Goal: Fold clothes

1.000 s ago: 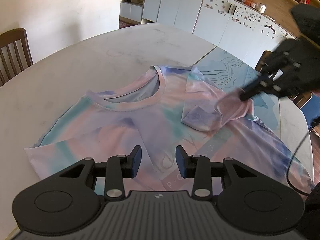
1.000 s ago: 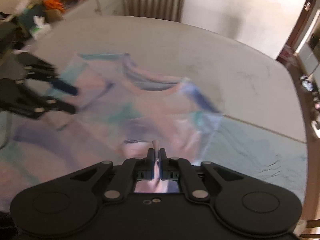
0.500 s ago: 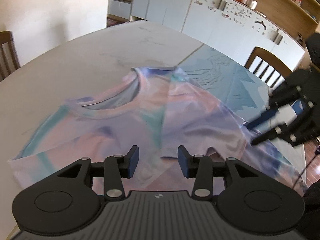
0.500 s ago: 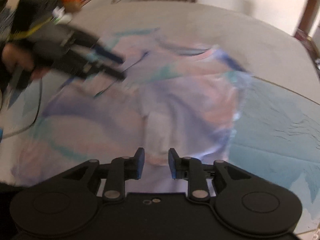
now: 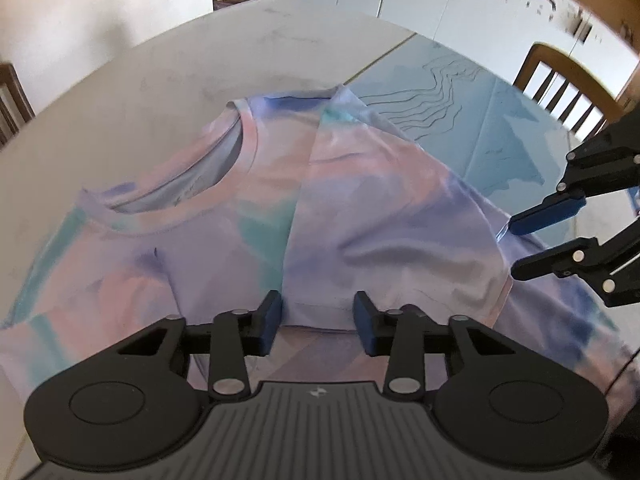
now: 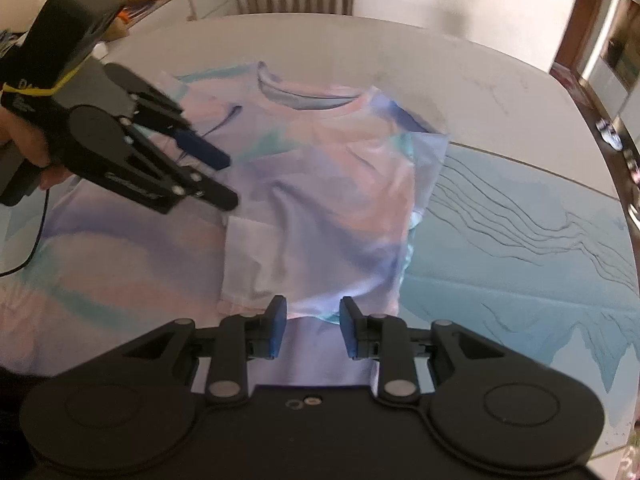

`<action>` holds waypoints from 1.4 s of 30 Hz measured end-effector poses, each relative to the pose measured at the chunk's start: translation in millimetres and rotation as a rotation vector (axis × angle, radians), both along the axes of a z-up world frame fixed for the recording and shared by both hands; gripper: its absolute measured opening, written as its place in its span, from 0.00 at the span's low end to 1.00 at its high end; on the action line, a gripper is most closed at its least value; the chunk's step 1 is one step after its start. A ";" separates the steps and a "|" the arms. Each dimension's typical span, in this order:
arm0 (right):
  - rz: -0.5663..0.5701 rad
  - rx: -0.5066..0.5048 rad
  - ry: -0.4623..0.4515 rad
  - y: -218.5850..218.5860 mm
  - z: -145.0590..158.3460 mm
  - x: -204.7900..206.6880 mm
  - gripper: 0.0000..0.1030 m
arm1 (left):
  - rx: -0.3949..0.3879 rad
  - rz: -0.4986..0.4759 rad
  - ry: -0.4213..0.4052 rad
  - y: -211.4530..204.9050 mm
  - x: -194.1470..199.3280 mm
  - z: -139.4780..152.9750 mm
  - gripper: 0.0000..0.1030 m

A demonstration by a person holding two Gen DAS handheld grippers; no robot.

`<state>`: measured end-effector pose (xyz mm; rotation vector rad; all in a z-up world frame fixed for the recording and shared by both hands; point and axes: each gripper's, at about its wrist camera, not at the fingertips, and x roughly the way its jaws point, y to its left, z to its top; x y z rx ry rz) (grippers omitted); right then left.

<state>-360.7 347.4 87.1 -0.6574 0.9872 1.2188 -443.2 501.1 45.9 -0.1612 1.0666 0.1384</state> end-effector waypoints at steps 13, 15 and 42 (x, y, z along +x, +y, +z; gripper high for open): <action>-0.001 -0.015 0.049 -32.8 -22.6 8.8 1.00 | 0.060 0.095 0.037 18.2 5.4 2.7 0.03; 0.003 -0.013 0.051 -37.5 -23.6 11.3 1.00 | 0.029 0.073 0.033 20.2 4.2 4.1 0.03; 0.052 -0.023 0.048 5.3 -20.6 38.7 1.00 | -0.019 0.056 -0.054 15.7 -12.8 7.0 0.10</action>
